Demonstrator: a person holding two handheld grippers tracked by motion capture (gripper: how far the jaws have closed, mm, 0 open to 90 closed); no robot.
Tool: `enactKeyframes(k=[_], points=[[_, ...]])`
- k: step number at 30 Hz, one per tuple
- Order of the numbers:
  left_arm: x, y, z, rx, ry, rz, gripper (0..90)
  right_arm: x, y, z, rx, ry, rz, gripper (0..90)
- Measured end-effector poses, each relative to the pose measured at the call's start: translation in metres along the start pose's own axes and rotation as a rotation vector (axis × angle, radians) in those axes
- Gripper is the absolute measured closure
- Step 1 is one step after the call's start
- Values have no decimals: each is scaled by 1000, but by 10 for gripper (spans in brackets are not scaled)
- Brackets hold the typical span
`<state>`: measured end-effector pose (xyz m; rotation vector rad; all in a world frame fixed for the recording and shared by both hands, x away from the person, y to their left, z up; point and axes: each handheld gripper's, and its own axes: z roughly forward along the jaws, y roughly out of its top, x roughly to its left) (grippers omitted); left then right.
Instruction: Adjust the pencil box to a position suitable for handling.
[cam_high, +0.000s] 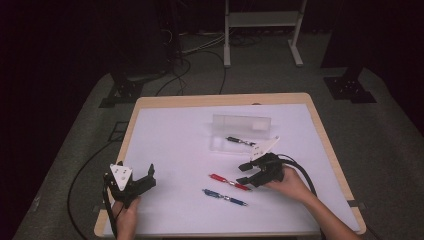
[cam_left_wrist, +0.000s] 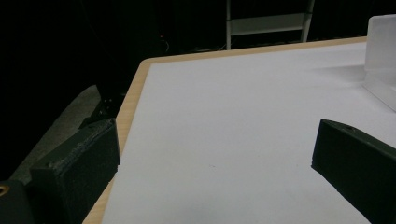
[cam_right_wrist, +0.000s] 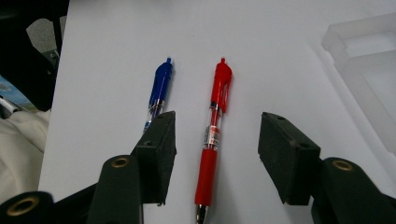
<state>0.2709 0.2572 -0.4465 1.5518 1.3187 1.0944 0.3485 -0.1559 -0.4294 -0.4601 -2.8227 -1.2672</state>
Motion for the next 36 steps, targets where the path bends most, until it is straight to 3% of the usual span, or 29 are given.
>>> enactKeyframes(k=[11, 17, 24, 36], points=[[0, 0, 0, -1, 0, -1, 4, 9, -1, 17, 25, 14, -1, 463], [1, 0, 0, -3, 2, -6, 4, 10, -1, 29, 50, -3, -6, 492], [0, 0, 0, -1, 0, 0, 4, 8, -1, 42, 79, -39, -11, 576], [1, 0, 0, -2, 0, -6, 4, 7, -1, 54, 99, -44, -11, 672]])
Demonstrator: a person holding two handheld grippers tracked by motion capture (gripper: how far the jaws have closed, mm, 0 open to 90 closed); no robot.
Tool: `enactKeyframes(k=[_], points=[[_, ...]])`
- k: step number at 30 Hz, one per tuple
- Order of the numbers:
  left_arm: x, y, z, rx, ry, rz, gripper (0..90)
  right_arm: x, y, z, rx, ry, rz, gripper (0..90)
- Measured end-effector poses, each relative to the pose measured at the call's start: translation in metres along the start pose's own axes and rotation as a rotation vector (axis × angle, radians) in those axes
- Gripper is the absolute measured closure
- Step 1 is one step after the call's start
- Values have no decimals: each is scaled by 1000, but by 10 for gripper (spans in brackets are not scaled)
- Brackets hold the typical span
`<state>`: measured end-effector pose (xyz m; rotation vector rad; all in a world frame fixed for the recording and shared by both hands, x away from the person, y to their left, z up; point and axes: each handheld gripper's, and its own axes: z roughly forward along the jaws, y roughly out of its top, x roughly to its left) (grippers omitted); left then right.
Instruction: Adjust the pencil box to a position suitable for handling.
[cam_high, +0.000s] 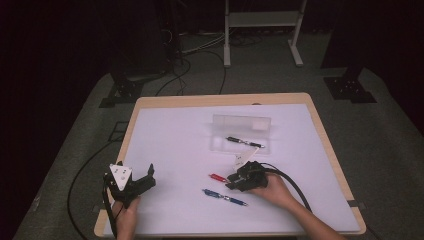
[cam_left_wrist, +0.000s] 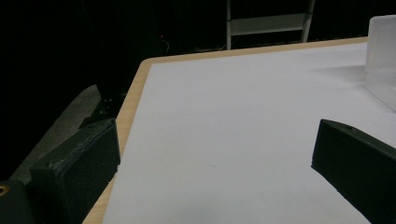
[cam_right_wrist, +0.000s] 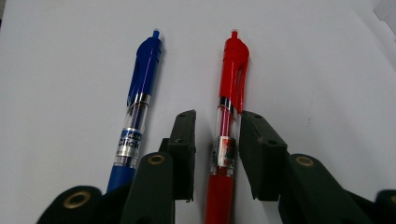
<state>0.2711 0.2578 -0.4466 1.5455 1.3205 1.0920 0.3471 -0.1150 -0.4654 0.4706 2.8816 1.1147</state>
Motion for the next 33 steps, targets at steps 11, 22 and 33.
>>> enactKeyframes(k=[11, 22, 33], points=[[1, 1, -1, 0, 1, 0, 4, -2, 0, 0, -1, -14, 1, 766], [1, 0, 0, -1, 4, 2, 4, -4, 0, 0, -7, 4, 8, 788], [3, 0, -1, -2, 8, -2, 4, -6, 8, -16, -18, 2, -14, 788]])
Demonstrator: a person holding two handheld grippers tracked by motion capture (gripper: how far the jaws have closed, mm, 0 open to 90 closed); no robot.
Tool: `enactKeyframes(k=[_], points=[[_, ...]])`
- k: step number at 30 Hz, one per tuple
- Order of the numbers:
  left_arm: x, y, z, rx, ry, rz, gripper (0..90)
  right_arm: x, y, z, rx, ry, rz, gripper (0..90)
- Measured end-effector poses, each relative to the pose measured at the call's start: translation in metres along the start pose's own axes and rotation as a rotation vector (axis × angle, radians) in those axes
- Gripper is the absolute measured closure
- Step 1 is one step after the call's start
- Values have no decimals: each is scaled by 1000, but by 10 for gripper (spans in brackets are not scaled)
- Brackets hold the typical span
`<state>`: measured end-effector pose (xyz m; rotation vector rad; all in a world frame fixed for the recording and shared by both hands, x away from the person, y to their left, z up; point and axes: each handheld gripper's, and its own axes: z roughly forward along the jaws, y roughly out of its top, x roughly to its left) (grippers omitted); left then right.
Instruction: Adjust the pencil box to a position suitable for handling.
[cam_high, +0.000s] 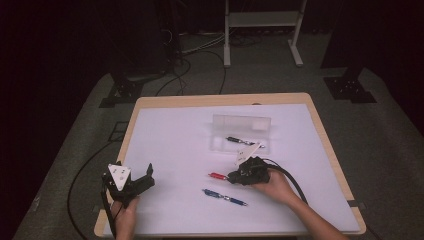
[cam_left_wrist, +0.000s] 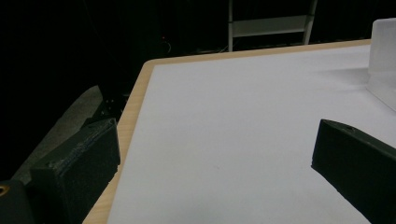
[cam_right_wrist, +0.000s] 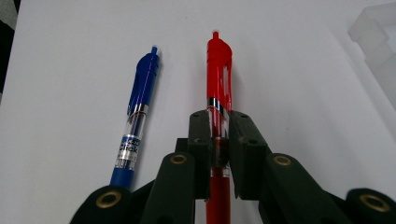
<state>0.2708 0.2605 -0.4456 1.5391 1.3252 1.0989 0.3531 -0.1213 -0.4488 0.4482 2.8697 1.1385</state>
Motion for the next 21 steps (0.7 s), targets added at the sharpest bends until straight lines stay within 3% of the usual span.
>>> enactKeyframes(k=[11, 21], points=[[-1, 0, 0, 3, -2, 4, 4, -14, 12, -22, -12, -4, -30, 788], [-1, 0, 0, 2, -2, 3, 3, -39, 9, -37, -32, -9, -6, 787]])
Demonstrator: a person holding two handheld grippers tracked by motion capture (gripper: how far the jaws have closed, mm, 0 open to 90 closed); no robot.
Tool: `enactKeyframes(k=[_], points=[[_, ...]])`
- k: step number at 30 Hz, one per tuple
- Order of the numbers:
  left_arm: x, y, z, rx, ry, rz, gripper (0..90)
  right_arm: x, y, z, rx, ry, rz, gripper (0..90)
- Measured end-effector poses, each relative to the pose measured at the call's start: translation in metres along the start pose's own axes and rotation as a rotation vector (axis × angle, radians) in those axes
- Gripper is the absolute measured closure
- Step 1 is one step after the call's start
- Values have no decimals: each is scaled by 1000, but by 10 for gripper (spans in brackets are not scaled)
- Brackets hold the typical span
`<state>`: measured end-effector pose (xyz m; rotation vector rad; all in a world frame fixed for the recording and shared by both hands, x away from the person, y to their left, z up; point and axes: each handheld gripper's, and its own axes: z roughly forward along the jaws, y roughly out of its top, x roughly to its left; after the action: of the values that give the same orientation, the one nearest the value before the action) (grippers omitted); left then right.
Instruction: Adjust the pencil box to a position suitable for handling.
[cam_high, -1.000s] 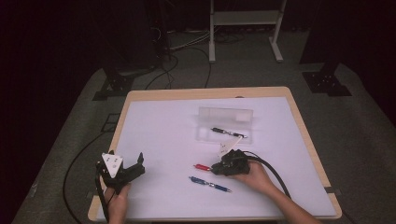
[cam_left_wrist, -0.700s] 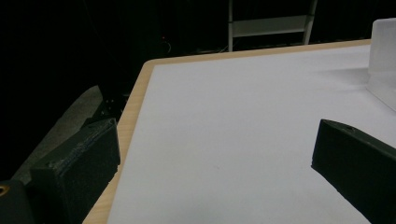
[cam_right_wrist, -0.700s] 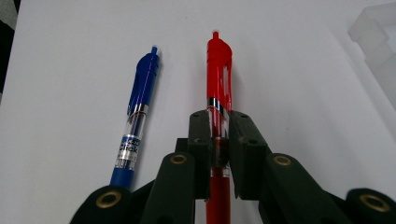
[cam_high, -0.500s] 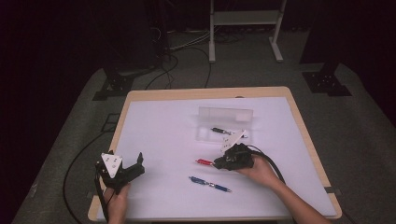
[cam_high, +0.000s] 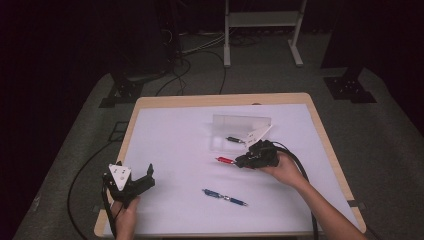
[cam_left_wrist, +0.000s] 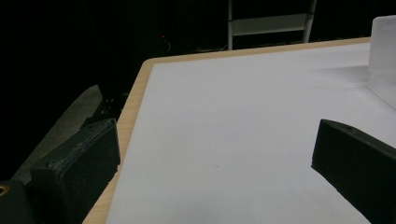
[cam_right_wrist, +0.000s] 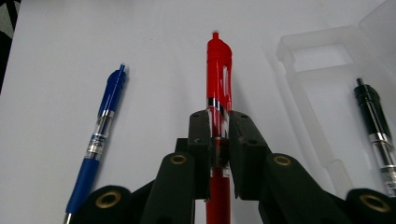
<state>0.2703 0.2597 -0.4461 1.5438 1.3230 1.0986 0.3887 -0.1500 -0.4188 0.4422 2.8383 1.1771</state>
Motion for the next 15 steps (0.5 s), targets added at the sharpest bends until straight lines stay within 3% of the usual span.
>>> enactKeyframes(k=[15], points=[[0, 0, 0, -4, 2, -5, 3, -24, 6, -6, 11, -26, -26, 788]])
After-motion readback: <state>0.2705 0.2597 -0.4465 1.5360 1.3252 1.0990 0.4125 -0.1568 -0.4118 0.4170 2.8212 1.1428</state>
